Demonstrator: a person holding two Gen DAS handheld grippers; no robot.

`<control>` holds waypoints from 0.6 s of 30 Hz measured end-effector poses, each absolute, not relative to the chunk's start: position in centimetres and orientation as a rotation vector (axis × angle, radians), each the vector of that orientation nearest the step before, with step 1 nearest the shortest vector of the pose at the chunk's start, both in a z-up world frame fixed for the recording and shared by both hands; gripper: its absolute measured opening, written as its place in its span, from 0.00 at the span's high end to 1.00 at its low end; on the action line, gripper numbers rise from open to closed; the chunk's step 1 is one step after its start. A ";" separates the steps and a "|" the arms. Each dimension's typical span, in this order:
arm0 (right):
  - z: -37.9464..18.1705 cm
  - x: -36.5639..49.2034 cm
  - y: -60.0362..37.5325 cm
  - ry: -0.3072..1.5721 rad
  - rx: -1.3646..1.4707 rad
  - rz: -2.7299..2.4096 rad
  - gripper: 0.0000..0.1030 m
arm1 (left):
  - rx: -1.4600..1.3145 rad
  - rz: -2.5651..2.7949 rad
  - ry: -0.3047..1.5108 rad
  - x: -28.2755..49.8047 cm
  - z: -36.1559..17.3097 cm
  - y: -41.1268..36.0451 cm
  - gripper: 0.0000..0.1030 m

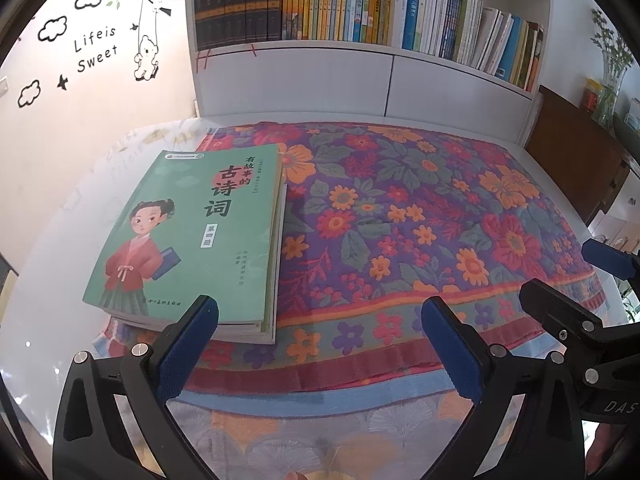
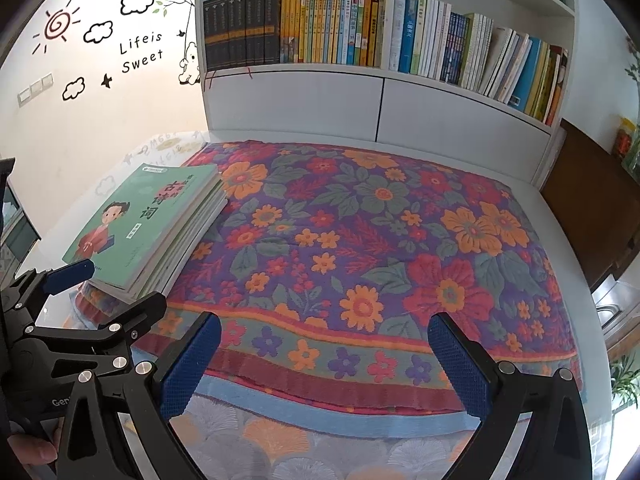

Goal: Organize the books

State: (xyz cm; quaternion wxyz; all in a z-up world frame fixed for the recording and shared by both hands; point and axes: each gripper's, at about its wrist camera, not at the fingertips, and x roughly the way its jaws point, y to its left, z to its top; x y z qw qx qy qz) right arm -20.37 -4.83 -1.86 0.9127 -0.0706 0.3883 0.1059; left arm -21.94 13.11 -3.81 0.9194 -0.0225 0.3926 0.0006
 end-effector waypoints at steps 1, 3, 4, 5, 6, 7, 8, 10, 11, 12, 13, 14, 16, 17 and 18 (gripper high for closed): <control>-1.9 -20.4 -4.8 0.800 -0.146 0.218 0.00 | -0.048 0.000 0.807 -21.9 -3.8 13.1 0.01; -1.8 -20.4 -4.7 0.799 -0.145 0.219 0.00 | -0.052 -0.002 0.805 -21.9 -3.8 13.2 0.01; -1.8 -20.4 -4.7 0.798 -0.146 0.219 0.00 | -0.050 -0.002 0.805 -21.9 -3.8 13.3 0.01; -1.8 -20.5 -4.6 0.797 -0.147 0.219 0.00 | -0.049 -0.003 0.806 -21.9 -3.8 13.3 0.01; -1.8 -20.5 -4.6 0.797 -0.148 0.218 0.00 | -0.048 -0.002 0.806 -21.9 -3.8 13.4 0.01; -1.7 -20.5 -4.6 0.797 -0.147 0.218 0.00 | -0.050 -0.001 0.806 -22.0 -3.8 13.4 0.01; -1.7 -20.5 -4.6 0.797 -0.147 0.218 0.00 | -0.050 -0.002 0.805 -22.0 -3.8 13.4 0.01; -1.7 -20.5 -4.5 0.797 -0.146 0.219 0.00 | -0.053 -0.004 0.803 -22.0 -3.7 13.5 0.01; -1.7 -20.5 -4.5 0.796 -0.145 0.220 0.00 | -0.052 -0.004 0.803 -22.0 -3.7 13.5 0.01; -1.7 -20.5 -4.5 0.795 -0.145 0.220 0.00 | -0.051 -0.003 0.802 -22.0 -3.7 13.5 0.01; -1.6 -20.5 -4.5 0.795 -0.145 0.219 0.00 | -0.050 -0.003 0.803 -22.0 -3.7 13.5 0.01; -1.6 -20.5 -4.5 0.796 -0.146 0.219 0.00 | -0.050 -0.004 0.803 -22.0 -3.7 13.5 0.01; -1.6 -20.6 -4.5 0.795 -0.144 0.218 0.00 | -0.056 -0.006 0.801 -22.1 -3.7 13.5 0.01; -1.6 -20.5 -4.5 0.796 -0.143 0.219 0.00 | -0.057 -0.006 0.800 -22.0 -3.7 13.4 0.01; -1.5 -20.6 -4.5 0.799 -0.139 0.221 0.00 | -0.058 -0.007 0.798 -22.1 -3.6 13.4 0.01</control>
